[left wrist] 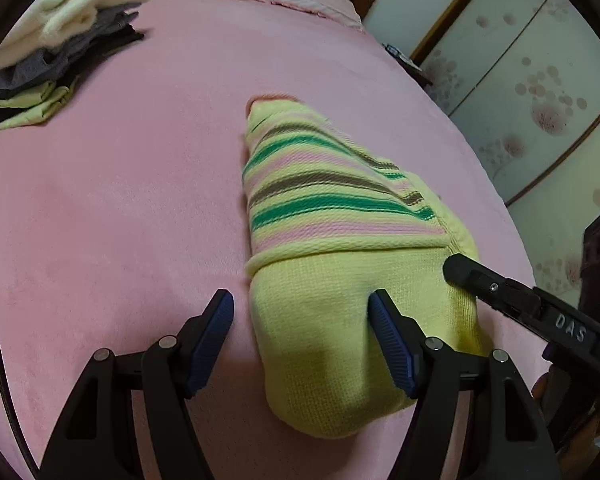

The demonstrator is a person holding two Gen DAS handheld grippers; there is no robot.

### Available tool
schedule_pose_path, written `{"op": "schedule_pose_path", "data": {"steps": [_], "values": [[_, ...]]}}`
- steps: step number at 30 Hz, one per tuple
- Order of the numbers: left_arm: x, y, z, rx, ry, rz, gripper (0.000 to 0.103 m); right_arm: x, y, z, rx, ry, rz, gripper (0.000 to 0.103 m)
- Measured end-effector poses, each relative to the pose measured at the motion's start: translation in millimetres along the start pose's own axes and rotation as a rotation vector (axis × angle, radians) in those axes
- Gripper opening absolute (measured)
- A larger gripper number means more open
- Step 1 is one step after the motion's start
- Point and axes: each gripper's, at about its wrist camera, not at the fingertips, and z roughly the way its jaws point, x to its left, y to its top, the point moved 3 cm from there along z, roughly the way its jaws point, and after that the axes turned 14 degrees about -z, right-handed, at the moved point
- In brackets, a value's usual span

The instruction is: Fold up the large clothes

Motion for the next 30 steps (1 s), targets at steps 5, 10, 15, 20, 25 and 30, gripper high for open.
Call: {"op": "schedule_pose_path", "data": {"steps": [5,10,15,20,25,30], "values": [[3.9,-3.4,11.2,0.035,0.007,-0.017,0.071,-9.1,-4.8,23.1,0.066,-0.016,0.008,0.027],[-2.7,2.4,-3.3,0.035,0.022,0.014,0.079,-13.7,-1.8,2.8,0.084,-0.013,0.016,0.049],[-9.9,9.6,-33.1,0.015,0.065,0.005,0.102,-7.2,-5.1,-26.8,0.073,-0.001,0.012,0.060],[-14.0,13.3,-57.9,0.041,0.154,0.009,0.102,-1.9,-9.5,-54.3,0.084,-0.024,-0.003,0.067],[-15.6,9.0,-79.3,0.061,0.199,0.019,0.103,8.2,-11.2,-78.2,0.059,-0.021,-0.029,0.091],[-29.8,7.5,-86.6,0.035,0.188,0.034,0.103,16.2,-6.0,-88.1,0.009,-0.027,-0.081,0.096]]}}
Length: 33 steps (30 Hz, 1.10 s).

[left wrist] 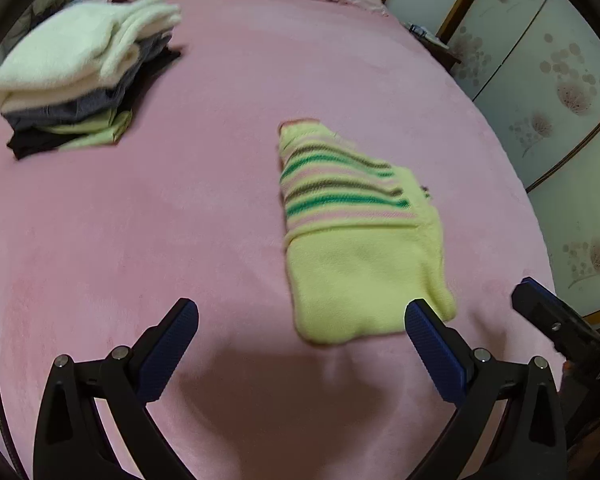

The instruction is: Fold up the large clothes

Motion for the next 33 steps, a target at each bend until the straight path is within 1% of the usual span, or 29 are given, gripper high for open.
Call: {"op": "schedule_pose_path", "data": {"steps": [2,6,7,12,14,16,18,20,22,26,28,32,33], "values": [[-6.1,2.3,4.0,-0.030,0.015,0.026,0.103,-1.9,1.6,6.3,-0.009,-0.005,-0.011,0.096],[-13.0,10.1,32.0,0.004,0.013,0.056,0.103,-12.9,1.0,32.8,0.025,0.012,0.014,0.096],[-13.2,11.8,38.9,0.007,0.012,0.050,0.103,-15.1,0.9,42.3,0.049,0.012,0.015,0.096],[-11.4,19.1,73.9,0.037,-0.002,0.014,0.102,-26.3,-1.0,76.5,0.079,0.079,0.069,0.096],[-6.9,21.3,82.1,0.038,-0.011,-0.020,0.102,-30.7,0.7,87.0,0.088,0.103,0.079,0.096],[-1.2,23.8,91.8,0.049,0.004,-0.062,0.102,-33.7,1.7,95.5,0.100,0.117,0.079,0.096],[4.7,25.2,102.0,0.078,-0.021,-0.101,0.102,-37.2,1.0,103.2,0.114,0.129,0.078,0.096],[9.9,25.5,109.5,0.100,-0.065,-0.144,0.103,-41.0,-0.4,115.1,0.146,0.146,0.088,0.096],[12.9,25.4,117.3,0.123,-0.101,-0.165,0.103,-44.3,-3.4,128.6,0.179,0.184,0.102,0.096],[16.7,27.4,128.5,0.164,-0.178,-0.176,0.103,-49.6,-6.0,140.2,0.150,0.265,0.135,0.096],[19.6,30.3,132.7,0.172,-0.204,-0.177,0.103,-50.5,-6.1,147.2,0.141,0.304,0.156,0.096],[24.0,32.7,138.9,0.171,-0.284,-0.192,0.103,-47.6,-1.9,156.0,0.131,0.335,0.156,0.096],[24.0,32.7,139.2,0.166,-0.294,-0.195,0.095,-46.4,-0.8,155.9,0.129,0.338,0.153,0.094]]}}
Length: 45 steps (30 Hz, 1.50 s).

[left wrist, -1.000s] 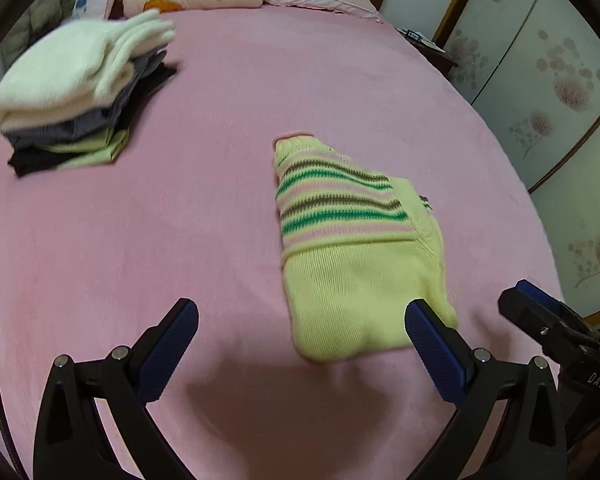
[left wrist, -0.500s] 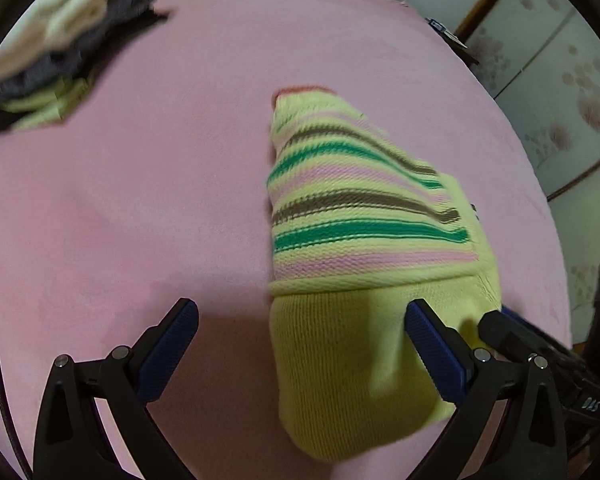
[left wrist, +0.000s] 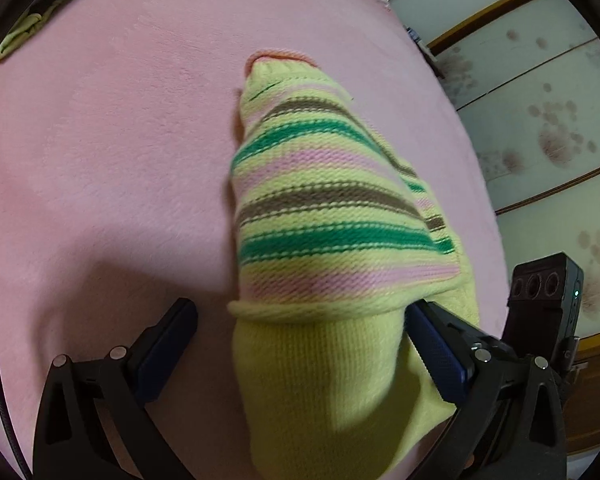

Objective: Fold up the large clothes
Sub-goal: 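Grasp the folded cardigan with both grippers and lift it, then place the folded cardigan on top of the white clothes stack, release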

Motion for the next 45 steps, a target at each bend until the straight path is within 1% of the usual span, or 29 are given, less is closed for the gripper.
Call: {"op": "schedule_pose_path", "data": {"steps": [1,2,3,5,7,11,15,17,19,21,25,27,29,31,34,35,36,38,39,40,42,43,45], "values": [[-1.0,-0.5,-0.6,-0.002,-0.010,0.001,0.087,3.3,0.5,-0.3,-0.002,0.042,-0.004,0.076],[-3.8,-1.8,-1.3,0.012,-0.039,0.002,0.072,6.4,0.9,0.8,0.003,0.075,0.004,0.060],[-5.7,-3.0,-5.7,0.003,-0.034,-0.004,0.066,8.9,1.5,0.3,0.003,0.058,0.005,0.058],[-13.5,-8.3,-17.9,-0.016,-0.013,0.011,0.058,18.4,3.1,-7.2,0.006,0.027,-0.008,0.049],[-25.2,-14.3,-39.1,-0.026,0.002,0.009,0.056,26.9,4.1,-18.6,0.007,0.024,0.001,0.045],[-50.1,-27.5,-94.6,-0.034,0.024,0.028,0.055,66.2,2.4,-55.1,0.012,0.028,-0.003,0.043],[-70.5,-45.5,-168.0,-0.047,0.049,0.044,0.055,116.4,0.5,-98.5,0.016,0.063,-0.025,0.043],[-73.7,-50.0,-209.6,-0.064,0.069,0.046,0.056,145.9,-0.1,-115.4,0.027,0.092,-0.052,0.043],[-71.2,-54.8,-244.9,-0.083,0.079,0.046,0.056,181.2,3.3,-127.4,0.039,0.128,-0.097,0.043],[-65.2,-53.6,-281.7,-0.111,0.088,0.055,0.056,208.0,8.6,-131.3,0.047,0.157,-0.143,0.043],[-39.3,-38.9,-348.7,-0.162,0.101,0.066,0.056,271.9,28.5,-120.8,0.045,0.202,-0.239,0.043],[-16.7,-22.1,-378.3,-0.181,0.096,0.071,0.056,300.7,40.0,-107.0,0.035,0.205,-0.268,0.043],[1.2,3.5,-397.7,-0.191,0.088,0.090,0.056,332.6,55.1,-86.1,0.020,0.196,-0.280,0.043],[20.5,36.9,-413.2,-0.190,0.079,0.125,0.056,355.5,69.7,-67.7,0.005,0.172,-0.281,0.043],[39.3,97.2,-425.4,-0.200,0.074,0.194,0.056,387.5,102.3,-30.3,-0.028,0.139,-0.251,0.043],[44.4,119.0,-429.1,-0.211,0.076,0.222,0.057,396.9,118.8,-14.6,-0.052,0.129,-0.242,0.043],[49.3,145.1,-432.0,-0.226,0.082,0.257,0.057,401.5,126.6,-6.7,-0.066,0.124,-0.239,0.043],[54.1,186.8,-431.7,-0.258,0.099,0.310,0.057,412.9,155.6,19.8,-0.105,0.108,-0.227,0.043],[57.6,212.6,-430.6,-0.273,0.106,0.338,0.057,417.7,171.2,33.4,-0.121,0.102,-0.225,0.043],[61.5,233.4,-429.1,-0.285,0.111,0.353,0.057,419.9,193.2,52.9,-0.141,0.092,-0.219,0.043],[70.4,283.8,-417.0,-0.294,0.115,0.379,0.058,422.7,220.6,77.5,-0.157,0.082,-0.212,0.043],[67.6,301.7,-405.4,-0.300,0.120,0.383,0.058,420.8,238.4,94.1,-0.167,0.071,-0.206,0.044],[78.1,341.3,-387.8,-0.304,0.145,0.393,0.058,416.9,266.3,123.5,-0.172,0.049,-0.217,0.044]]}}
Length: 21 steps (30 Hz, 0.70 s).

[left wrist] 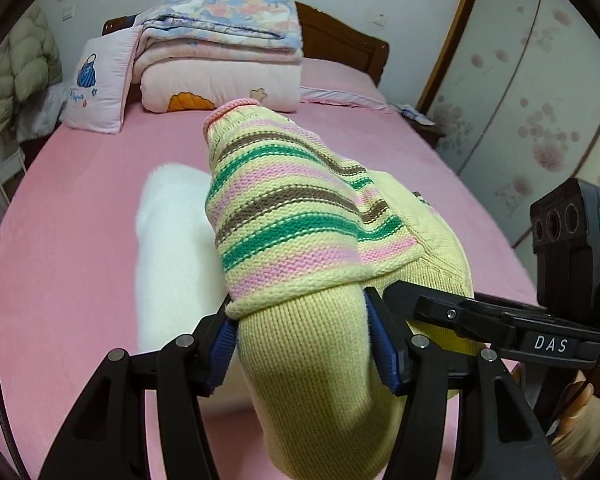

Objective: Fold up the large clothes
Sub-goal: 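Place the folded cardigan on top of the white clothes stack, release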

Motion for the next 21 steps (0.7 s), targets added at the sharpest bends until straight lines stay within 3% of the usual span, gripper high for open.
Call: {"op": "schedule_pose_path", "data": {"steps": [2,4,5,6,7,8,16,21], "values": [[16.6,10.5,29.6,0.011,0.035,0.000,0.061,-14.7,13.9,35.7,0.018,-0.030,0.008,0.048],[34.6,13.4,68.4,0.042,0.123,-0.005,0.061,-33.8,17.1,74.0,0.098,-0.106,0.019,0.050],[41.5,9.5,81.8,0.059,0.154,-0.005,0.072,-40.9,15.8,84.9,0.132,-0.141,0.026,0.051],[49.2,5.2,92.7,0.072,0.147,-0.021,0.090,-50.8,9.0,96.8,0.189,-0.185,0.037,0.051],[54.0,5.3,98.8,0.070,0.158,-0.036,0.096,-60.2,1.5,108.3,0.251,-0.215,0.052,0.054],[57.8,3.6,99.4,0.049,0.167,-0.052,0.103,-63.7,-2.0,110.0,0.257,-0.205,0.068,0.057],[51.9,-12.7,68.9,0.022,0.157,-0.131,0.102,-54.4,-17.3,44.9,0.186,-0.241,0.044,0.059],[17.5,-38.6,6.1,-0.003,0.125,-0.121,0.102,-27.5,-27.0,-15.5,0.163,-0.257,0.027,0.059]]}}
